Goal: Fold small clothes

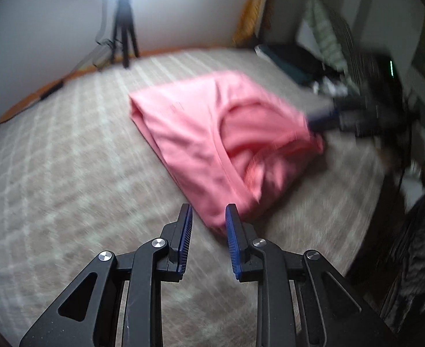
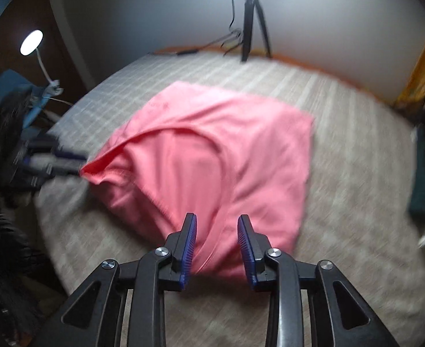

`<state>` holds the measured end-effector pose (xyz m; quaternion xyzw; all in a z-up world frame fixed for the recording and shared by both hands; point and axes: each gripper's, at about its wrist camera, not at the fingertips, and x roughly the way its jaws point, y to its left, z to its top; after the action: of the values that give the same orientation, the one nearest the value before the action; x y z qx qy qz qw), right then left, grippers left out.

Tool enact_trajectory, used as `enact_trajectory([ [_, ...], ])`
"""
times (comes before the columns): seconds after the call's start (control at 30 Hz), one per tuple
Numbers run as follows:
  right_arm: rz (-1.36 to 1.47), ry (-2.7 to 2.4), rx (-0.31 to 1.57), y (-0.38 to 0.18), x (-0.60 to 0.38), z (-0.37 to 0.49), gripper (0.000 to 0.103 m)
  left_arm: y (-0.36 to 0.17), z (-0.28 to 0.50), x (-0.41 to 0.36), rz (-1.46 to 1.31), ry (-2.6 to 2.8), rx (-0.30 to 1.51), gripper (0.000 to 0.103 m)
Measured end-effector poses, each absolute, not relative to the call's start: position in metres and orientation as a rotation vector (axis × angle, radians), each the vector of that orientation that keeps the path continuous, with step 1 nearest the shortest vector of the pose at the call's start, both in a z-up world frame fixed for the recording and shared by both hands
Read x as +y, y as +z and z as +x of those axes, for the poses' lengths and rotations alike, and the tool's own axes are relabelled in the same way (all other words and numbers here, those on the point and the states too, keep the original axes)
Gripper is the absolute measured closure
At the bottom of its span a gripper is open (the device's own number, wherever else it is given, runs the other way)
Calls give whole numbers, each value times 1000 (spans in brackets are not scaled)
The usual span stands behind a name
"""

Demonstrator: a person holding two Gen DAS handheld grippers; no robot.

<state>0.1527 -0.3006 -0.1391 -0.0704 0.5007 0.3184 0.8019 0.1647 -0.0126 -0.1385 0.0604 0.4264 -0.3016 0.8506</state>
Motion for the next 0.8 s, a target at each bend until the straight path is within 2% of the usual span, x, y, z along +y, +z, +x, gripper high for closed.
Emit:
enact_trajectory([
  [0.1, -151, 697, 1067, -138, -307, 149, 73, -125, 182, 1, 8, -585, 864, 81],
  [0.13, -116, 695, 1059, -136, -313, 151, 72, -124, 188, 5, -32, -574, 861, 75],
  [0.17, -68, 691, 1048, -132, -322, 154, 70, -123, 196, 8, -84, -561, 858, 61],
  [0.23, 26, 663, 1024, -127, -339, 165, 65, -124, 209, 14, -177, -559, 857, 51],
  [0.3, 99, 631, 1016, -126, -351, 178, 47, -128, 224, 16, -254, -578, 887, 51],
  [0.53, 348, 611, 1093, -159, -381, 215, 46, -164, 261, 27, -519, -559, 1025, 49],
  [0.8, 463, 613, 1142, -181, -385, 230, 47, -176, 275, 19, -569, -556, 1065, 49],
])
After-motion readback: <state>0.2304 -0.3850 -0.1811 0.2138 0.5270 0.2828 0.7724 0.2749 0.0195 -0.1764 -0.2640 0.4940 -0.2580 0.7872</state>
